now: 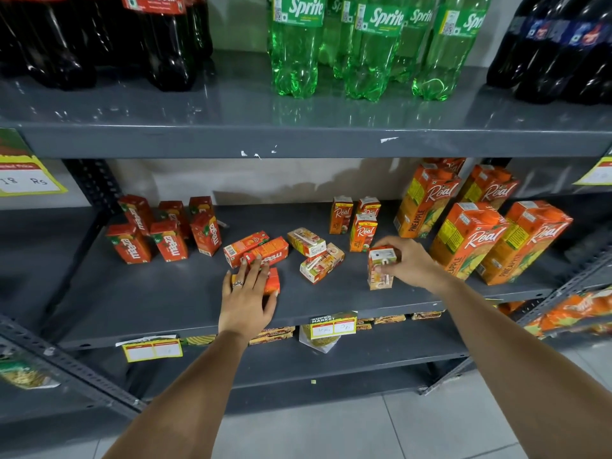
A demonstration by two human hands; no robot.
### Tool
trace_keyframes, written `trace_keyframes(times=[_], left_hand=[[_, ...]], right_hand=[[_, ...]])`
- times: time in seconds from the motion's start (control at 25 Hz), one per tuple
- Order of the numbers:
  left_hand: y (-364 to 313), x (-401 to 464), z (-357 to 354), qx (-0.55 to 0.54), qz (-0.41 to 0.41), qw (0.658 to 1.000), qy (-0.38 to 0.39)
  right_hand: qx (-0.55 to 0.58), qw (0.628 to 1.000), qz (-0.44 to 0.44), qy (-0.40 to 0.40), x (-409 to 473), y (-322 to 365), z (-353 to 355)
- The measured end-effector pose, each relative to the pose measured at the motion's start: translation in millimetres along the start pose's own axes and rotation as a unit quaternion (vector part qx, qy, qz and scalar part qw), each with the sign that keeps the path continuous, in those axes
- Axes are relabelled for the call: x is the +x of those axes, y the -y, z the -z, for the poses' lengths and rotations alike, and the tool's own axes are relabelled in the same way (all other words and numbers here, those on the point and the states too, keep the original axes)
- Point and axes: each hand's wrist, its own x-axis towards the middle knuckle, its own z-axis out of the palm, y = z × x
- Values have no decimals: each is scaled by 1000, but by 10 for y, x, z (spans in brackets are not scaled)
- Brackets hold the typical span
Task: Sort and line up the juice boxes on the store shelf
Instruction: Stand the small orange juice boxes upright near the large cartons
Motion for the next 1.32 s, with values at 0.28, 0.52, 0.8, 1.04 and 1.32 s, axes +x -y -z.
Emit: trace_keyframes(times=[0.28, 0.52, 0.8, 1.04, 1.32], left_hand=[[-17, 14, 9, -3, 0, 1000, 1], [-5, -2, 11, -10, 3, 1000, 2], [5, -6, -8, -10, -1, 1000, -5], [11, -3, -17, -12, -5, 1000, -13], [7, 0, -24, -12, -3, 1000, -10]], right_hand=[[33, 999, -11, 8, -46, -81, 63], [-3, 999, -16, 35, -15, -94, 22], [-70, 992, 36, 94, 12, 47, 227], [-182, 975, 66, 110, 68, 110, 175], [-261, 960, 39, 95, 124, 139, 194]])
